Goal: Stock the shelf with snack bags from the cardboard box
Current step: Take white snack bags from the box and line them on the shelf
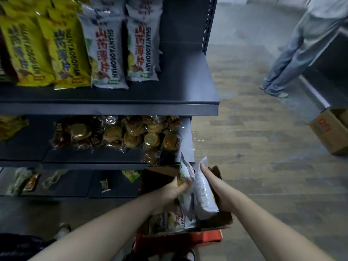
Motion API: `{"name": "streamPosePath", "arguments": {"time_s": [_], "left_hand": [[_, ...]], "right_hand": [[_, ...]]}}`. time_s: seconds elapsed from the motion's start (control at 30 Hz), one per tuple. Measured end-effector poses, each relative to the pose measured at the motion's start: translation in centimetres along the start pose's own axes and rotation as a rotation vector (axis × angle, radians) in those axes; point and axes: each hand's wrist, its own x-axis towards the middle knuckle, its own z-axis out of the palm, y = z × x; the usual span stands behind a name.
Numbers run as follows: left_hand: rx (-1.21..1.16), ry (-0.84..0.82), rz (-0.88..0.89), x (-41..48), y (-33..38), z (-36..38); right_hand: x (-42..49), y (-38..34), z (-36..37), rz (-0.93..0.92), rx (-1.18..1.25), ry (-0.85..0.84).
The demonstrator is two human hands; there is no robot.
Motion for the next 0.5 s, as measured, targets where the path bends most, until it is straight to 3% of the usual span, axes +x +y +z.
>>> {"name": "streamPosePath", "arguments": {"time_s": [0.1,0.17,0.27,0.3,0.5], "left_hand": [[-0.231,-0.076,-0.055,-0.7,0.7,0.1],[-0.360,-0.099,0.040,-0.8,1.5,-0.1],[-0.525,0.223,0.141,-0.7,3.7,0.7],[-0.480,0.312,0.172,-0.7,4.1,1.0],[-0.144,0.470,0.369,-2.1,6.9,1.3]], "right_hand": [[-1.1,-1.3,1.2,-0.059,-0.003,0.075],[-1.5,-2.0,1.9,-0.095,0.013,0.129],[-1.5,-2.5,3.6,-0.146,-0.031,0.212],[-1.6,-2.7,4.3,-0.169,-0.043,0.240],[-2.7,-4.5,6.3,-0.248,0.229,0.208]]}}
